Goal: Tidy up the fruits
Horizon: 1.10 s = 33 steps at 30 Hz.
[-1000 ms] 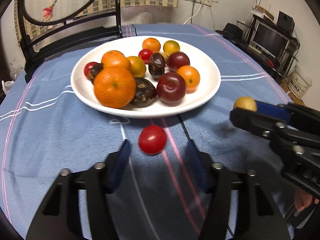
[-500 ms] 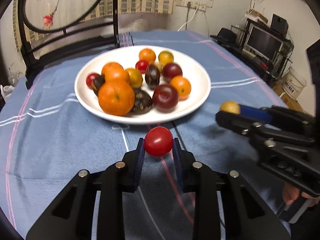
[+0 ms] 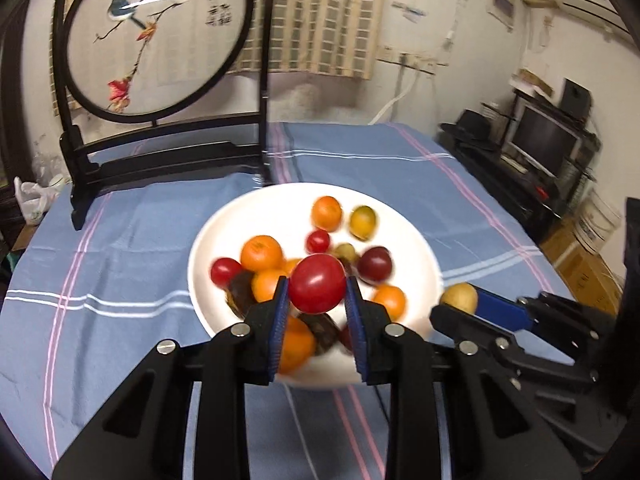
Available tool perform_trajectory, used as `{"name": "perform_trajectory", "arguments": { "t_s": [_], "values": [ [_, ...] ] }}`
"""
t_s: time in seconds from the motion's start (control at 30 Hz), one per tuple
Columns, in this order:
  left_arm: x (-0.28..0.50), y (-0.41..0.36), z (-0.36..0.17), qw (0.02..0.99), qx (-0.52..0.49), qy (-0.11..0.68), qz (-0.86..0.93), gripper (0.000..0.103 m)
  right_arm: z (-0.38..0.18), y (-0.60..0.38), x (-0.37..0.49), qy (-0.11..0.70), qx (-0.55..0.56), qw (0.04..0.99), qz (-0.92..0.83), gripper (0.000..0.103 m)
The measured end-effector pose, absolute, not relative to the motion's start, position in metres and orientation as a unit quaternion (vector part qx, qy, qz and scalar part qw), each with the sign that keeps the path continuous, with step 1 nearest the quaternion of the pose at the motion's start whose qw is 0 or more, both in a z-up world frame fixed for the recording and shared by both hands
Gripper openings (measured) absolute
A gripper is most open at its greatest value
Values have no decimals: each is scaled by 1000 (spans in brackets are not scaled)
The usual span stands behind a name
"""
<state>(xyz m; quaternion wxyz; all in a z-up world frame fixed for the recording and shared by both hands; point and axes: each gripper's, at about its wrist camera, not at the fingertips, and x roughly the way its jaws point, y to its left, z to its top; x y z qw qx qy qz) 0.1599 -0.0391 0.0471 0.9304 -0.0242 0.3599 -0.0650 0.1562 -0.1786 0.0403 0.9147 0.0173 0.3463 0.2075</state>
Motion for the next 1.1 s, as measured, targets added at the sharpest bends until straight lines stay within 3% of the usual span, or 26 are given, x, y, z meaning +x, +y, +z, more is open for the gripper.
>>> {"name": "perform_trajectory", "arguments": {
  "t_s": [0.2,0.23,0.27,0.3,0.37,0.53,0.93,1.0,1.1],
  "values": [
    [194,-32,29,924,-29,379,-36,27,26,-166,190,358,20,911,202,29],
    [198,-32,26,923,-28,383,-30,30,23,-167,195,361,28,909,205,37],
    [201,-31,23,921,-29,387,-21,47,18,-169,199,365,42,907,205,47],
    [203,-30,22,921,-29,388,-6,62,16,-172,201,365,50,908,198,49],
    [204,-25,22,923,-33,383,6,73,10,-177,205,372,61,905,196,50],
    [199,-26,24,925,-36,378,0,73,5,-181,204,382,59,901,196,50],
    [163,-26,32,931,-38,362,17,87,15,-186,168,360,47,912,191,68],
    [151,-26,32,933,-38,358,20,89,15,-187,159,357,41,914,189,75],
    [133,-26,29,932,-39,359,21,90,12,-187,144,352,22,917,189,76]
  ]
}}
